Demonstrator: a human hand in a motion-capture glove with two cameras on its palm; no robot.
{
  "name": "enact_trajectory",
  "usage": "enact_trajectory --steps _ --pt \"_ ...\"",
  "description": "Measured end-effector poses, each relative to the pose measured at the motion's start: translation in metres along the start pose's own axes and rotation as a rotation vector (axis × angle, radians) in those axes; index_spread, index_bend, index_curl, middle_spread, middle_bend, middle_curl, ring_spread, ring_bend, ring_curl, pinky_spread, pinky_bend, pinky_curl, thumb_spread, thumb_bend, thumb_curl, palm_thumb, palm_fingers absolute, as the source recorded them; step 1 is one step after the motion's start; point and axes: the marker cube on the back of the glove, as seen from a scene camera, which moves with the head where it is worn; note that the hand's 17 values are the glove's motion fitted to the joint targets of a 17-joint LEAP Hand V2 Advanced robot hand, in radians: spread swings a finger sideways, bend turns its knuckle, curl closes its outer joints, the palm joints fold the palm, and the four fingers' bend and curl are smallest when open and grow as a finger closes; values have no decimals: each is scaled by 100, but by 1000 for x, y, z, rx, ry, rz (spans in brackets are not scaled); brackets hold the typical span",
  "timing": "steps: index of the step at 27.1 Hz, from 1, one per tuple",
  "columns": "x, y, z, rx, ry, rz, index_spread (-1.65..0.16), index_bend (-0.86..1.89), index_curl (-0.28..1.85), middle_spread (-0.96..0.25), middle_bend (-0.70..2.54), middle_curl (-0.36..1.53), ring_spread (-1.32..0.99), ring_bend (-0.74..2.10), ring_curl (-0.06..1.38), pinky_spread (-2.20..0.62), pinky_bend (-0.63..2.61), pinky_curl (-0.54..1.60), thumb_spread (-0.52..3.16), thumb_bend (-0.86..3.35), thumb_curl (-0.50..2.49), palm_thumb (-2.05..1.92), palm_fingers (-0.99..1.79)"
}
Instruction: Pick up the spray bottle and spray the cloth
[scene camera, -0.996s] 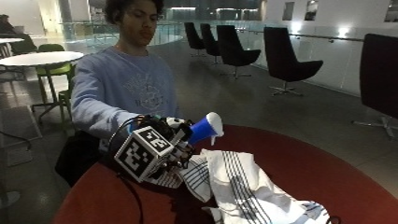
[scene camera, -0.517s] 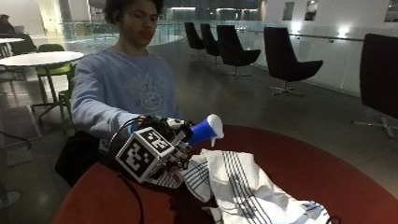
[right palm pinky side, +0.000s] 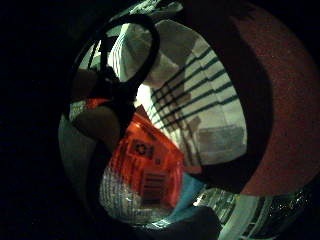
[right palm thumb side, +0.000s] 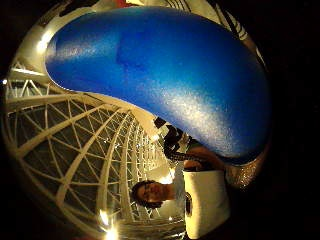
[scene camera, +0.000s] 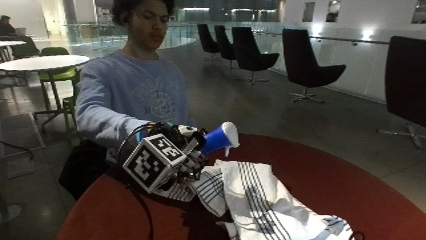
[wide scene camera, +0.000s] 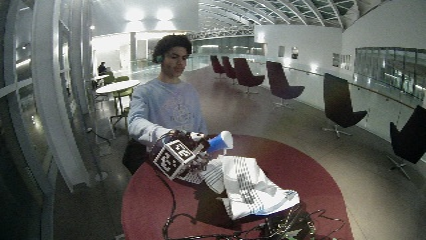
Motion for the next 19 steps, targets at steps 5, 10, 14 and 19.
enact_trajectory --steps 5,10,14,19 --pt "1 0 1 -8 4 8 -18 12 32 -6 27 45 -1 42 40 21 19 34 91 -3 56 84 107" --pt "2 -1 3 -9 10 8 -18 12 32 -6 27 45 -1 42 40 22 19 34 91 -3 56 84 107" --pt "2 -1 4 -9 13 12 -18 12 32 -6 27 46 -1 42 40 21 19 34 92 -3 56 84 107" --pt "2 0 9 -6 2 -5 -18 12 32 -6 27 46 -1 42 40 21 19 34 92 -2 56 84 107"
